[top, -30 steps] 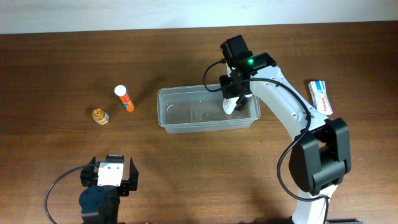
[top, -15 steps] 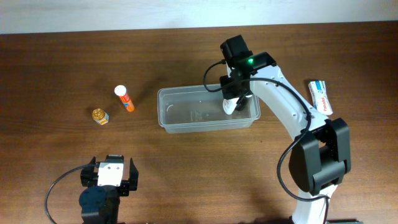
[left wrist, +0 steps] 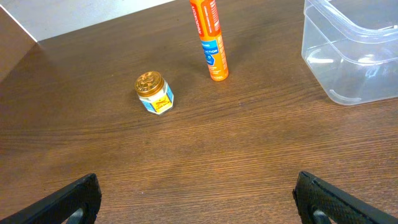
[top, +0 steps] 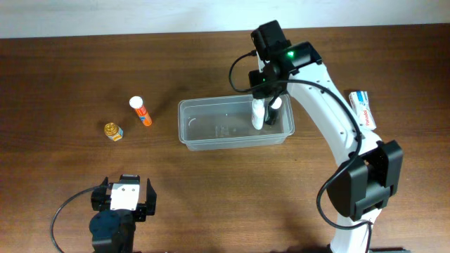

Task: Pack container
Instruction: 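Lower the white bottle into the container beside the brown bottle and release, then move the right gripper toward the white Panadol box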

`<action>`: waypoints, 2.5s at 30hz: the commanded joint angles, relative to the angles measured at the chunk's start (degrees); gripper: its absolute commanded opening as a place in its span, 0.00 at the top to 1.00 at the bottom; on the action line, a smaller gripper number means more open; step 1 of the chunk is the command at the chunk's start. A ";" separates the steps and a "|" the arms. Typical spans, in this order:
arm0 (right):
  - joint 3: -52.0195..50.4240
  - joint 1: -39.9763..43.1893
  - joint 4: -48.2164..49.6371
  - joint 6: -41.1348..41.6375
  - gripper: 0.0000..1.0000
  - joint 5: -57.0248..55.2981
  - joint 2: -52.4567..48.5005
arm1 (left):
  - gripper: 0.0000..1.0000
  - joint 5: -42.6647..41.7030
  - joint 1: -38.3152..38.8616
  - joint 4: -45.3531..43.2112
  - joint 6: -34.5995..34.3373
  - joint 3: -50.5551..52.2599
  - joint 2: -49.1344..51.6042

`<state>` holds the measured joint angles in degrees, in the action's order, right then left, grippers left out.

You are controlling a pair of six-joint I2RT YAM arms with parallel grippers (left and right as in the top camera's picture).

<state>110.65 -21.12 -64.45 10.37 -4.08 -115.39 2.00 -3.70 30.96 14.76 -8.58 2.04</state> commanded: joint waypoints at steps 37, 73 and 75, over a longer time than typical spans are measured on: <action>24.98 35.58 -29.40 0.72 0.01 2.16 0.57 | 0.00 0.83 0.28 0.33 -0.55 0.07 0.04; 5.60 37.33 -12.11 -5.88 0.01 -3.56 -0.28 | 0.00 0.83 0.28 0.33 -0.57 0.07 0.04; 5.09 37.33 -11.54 -5.88 0.01 -4.74 -0.28 | 0.00 0.83 0.28 0.33 -0.57 0.07 0.04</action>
<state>116.81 16.21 -76.66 5.32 -4.91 -115.46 2.00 -3.68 30.96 14.74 -8.58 2.04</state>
